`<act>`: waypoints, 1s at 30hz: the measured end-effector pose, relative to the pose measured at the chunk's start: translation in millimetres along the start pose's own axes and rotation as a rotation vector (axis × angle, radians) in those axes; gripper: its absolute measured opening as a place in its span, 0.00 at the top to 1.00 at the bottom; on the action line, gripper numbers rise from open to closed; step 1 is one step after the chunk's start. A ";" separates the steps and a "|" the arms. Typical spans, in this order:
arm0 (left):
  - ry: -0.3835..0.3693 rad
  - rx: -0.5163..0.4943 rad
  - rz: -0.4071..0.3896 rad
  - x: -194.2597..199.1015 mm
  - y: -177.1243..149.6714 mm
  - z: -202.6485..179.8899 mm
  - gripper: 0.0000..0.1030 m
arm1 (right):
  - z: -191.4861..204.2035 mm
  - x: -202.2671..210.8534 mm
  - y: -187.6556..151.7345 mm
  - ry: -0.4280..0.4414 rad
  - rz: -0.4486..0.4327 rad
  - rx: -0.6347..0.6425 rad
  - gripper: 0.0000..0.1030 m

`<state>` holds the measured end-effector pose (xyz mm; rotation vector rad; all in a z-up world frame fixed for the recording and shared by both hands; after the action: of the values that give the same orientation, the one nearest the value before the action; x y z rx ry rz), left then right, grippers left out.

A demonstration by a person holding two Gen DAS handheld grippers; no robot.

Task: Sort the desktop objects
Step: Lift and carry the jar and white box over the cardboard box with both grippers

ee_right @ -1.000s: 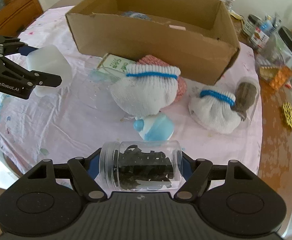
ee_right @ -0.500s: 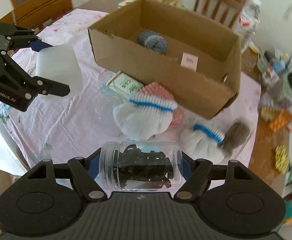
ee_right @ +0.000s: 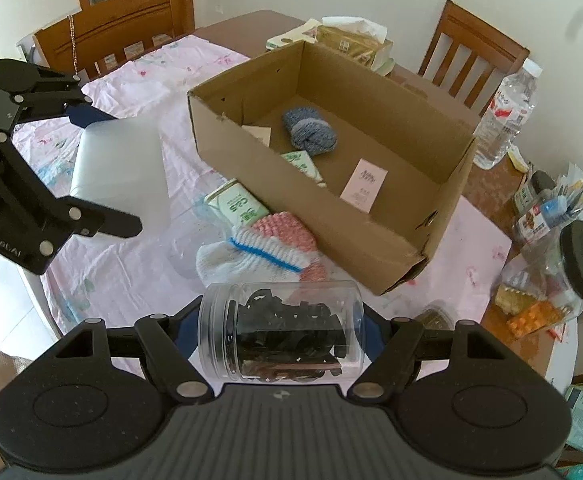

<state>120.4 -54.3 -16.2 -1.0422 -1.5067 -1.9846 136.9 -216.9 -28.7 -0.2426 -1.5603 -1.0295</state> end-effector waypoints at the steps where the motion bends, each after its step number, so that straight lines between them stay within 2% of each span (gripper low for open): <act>1: -0.003 -0.004 -0.002 0.2 2.7 -1.5 0.20 | -2.8 1.1 1.1 0.003 -0.003 -0.002 0.23; 15: -0.070 -0.098 -0.088 -17.0 68.0 14.8 0.20 | -34.4 13.6 41.6 -0.059 -0.052 -0.052 0.23; 30: -0.098 -0.113 -0.081 -72.9 110.2 48.8 0.20 | -72.1 -13.5 91.8 -0.088 -0.050 -0.096 0.23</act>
<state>260.1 -49.6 1.1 -1.1574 -1.5240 -2.1243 251.4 -209.3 -3.3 -0.3202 -1.6044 -1.1477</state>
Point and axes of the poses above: each gripper's, at about its wrist camera, not at the fingertips, and x roughly against the way its jaws point, z to its left, y to its top, the point moved 4 cm from there along -x, roughly the way its jaws point, and after that the axes turned 10 degrees about y, right-handed, at the moved point
